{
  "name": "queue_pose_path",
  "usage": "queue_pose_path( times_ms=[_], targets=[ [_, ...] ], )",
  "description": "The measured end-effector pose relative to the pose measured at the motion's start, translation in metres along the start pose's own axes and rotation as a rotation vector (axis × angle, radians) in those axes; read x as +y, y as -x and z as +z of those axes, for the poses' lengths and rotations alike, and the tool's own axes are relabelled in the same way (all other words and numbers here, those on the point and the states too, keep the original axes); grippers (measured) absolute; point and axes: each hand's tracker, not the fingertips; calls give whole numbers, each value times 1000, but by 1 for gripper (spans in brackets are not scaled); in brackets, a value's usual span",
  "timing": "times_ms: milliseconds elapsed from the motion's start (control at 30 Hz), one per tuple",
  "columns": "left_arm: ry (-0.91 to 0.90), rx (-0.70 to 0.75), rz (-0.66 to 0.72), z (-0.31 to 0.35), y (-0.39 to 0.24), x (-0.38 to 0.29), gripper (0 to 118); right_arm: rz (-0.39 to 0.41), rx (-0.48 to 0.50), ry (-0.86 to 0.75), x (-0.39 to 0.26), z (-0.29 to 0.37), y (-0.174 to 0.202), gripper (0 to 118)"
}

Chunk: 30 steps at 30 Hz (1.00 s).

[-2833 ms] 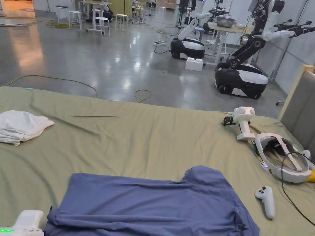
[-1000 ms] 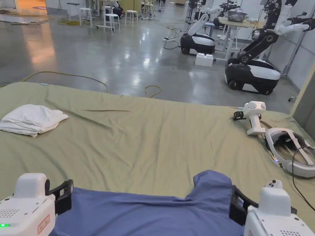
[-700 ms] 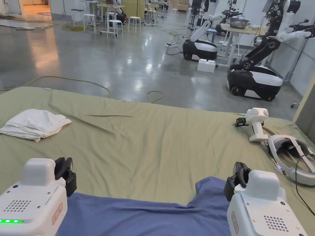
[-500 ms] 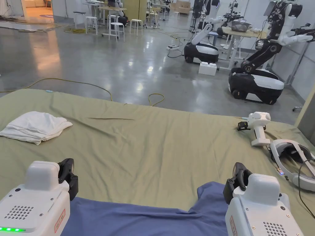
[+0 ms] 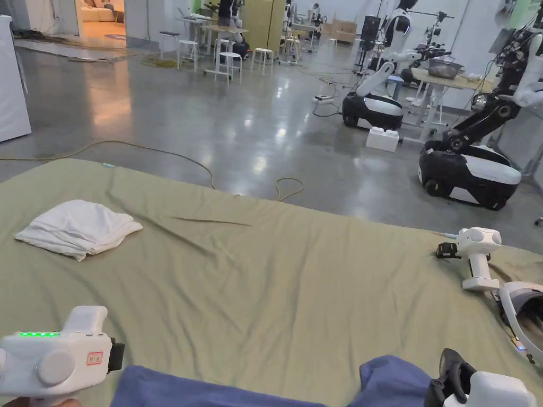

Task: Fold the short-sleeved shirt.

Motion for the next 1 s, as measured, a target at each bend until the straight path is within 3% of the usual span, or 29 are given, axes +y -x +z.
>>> queue_pose_path(
  times_ms=[33,67,100,133,200,433,500,533,600,633,667,700,733,800,833,1000],
  targets=[
    [43,-2,2,-12,3,4,17,4,-3,18,-4,-2,-1,0],
    [90,5,1,-22,4,8,42,7,-7,32,-7,-5,-3,0],
    [111,2,-9,-27,0,10,58,12,-11,47,-11,-7,-5,0],
    [137,-7,-16,-36,0,12,65,15,-15,59,-15,-8,-5,0],
    [157,-7,-16,-51,-2,15,66,17,-19,88,-22,-11,-9,0],
    [302,64,-103,-85,-26,8,65,36,-57,179,-45,-19,-23,0],
    [237,105,-162,-78,-36,1,63,28,-71,208,-51,-23,-29,0],
    [224,117,-176,-77,-42,-2,59,21,-77,226,-55,-25,-32,0],
    [189,101,-191,-73,-52,-9,25,9,-82,255,-60,-33,-38,0],
    [190,95,-196,-73,-49,-10,15,6,-85,271,-63,-38,-42,0],
    [190,93,-204,-72,-52,-11,7,3,-89,290,-65,-43,-45,0],
    [190,91,-214,-70,-55,-12,7,6,-98,335,-67,-51,-49,0],
    [187,87,-225,-66,-55,-13,7,5,-94,373,-68,-60,-54,6],
    [159,73,-215,-59,-49,-11,6,11,-92,457,-72,-82,-65,50],
    [137,63,-195,-53,-47,-10,6,-9,-69,513,-75,-94,-72,66],
    [63,7,-148,-21,-39,-8,6,10,-6,757,-88,-157,-89,67]
  ],
)
